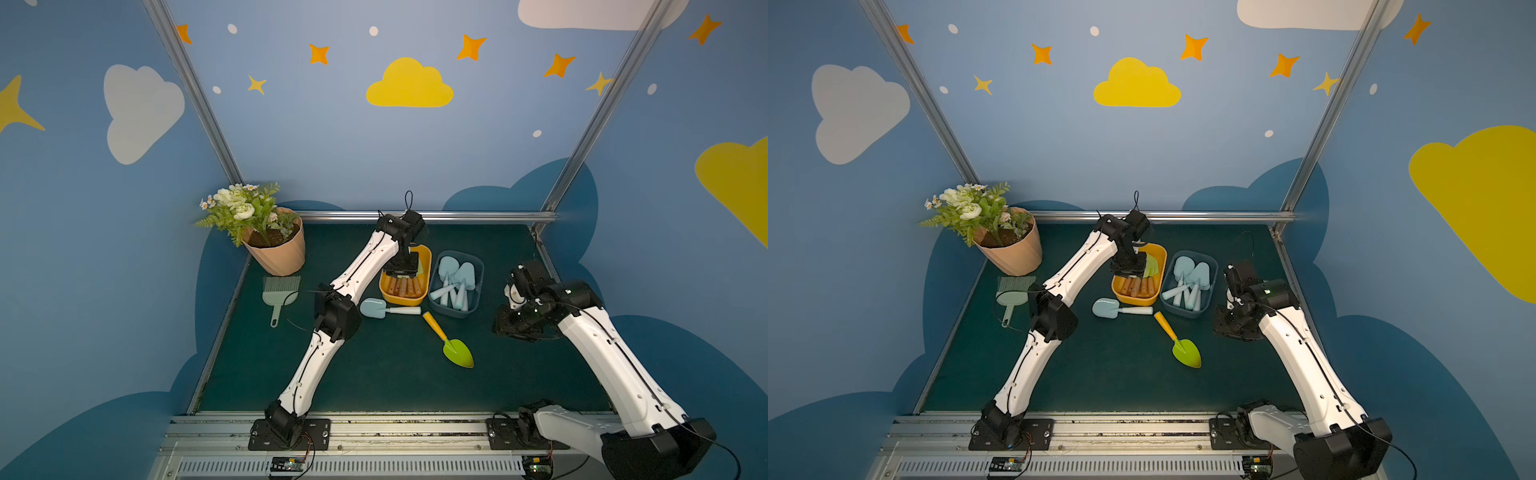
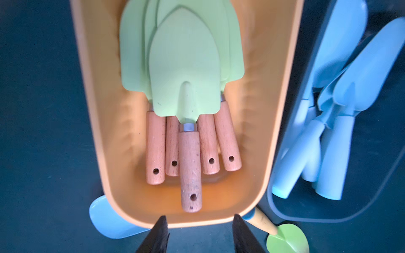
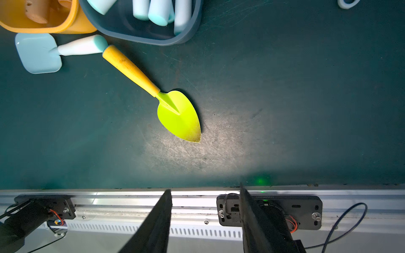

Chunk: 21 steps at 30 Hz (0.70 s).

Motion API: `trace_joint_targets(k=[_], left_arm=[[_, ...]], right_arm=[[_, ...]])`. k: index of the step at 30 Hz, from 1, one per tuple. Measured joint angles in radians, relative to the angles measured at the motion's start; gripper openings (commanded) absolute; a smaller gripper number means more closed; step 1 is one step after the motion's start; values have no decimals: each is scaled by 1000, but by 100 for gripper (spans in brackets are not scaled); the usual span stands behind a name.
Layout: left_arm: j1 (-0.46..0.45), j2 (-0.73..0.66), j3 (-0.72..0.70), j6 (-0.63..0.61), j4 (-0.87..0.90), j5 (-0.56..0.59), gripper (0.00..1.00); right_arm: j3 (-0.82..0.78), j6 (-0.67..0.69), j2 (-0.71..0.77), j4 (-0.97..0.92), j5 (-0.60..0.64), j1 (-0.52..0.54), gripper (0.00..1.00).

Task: Sort the small shovels by color and place them into the storage box
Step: Place the shovel in the storage box, then pick up the shovel from the center of the board.

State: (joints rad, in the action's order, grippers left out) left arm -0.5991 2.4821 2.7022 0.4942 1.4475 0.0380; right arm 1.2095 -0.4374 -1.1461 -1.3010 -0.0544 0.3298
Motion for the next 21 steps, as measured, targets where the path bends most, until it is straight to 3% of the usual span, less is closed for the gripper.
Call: trace_joint_targets(k=[6, 14, 21], left_arm=[[-38, -174, -76, 0, 5, 80, 44], [-84, -459, -443, 8, 4, 195, 46], [-79, -665, -753, 34, -48, 248, 46]], right_arm=[[0, -35, 16, 21, -101, 0, 51], [-31, -132, 23, 80, -211, 16, 51], [-68, -205, 19, 117, -224, 124, 51]])
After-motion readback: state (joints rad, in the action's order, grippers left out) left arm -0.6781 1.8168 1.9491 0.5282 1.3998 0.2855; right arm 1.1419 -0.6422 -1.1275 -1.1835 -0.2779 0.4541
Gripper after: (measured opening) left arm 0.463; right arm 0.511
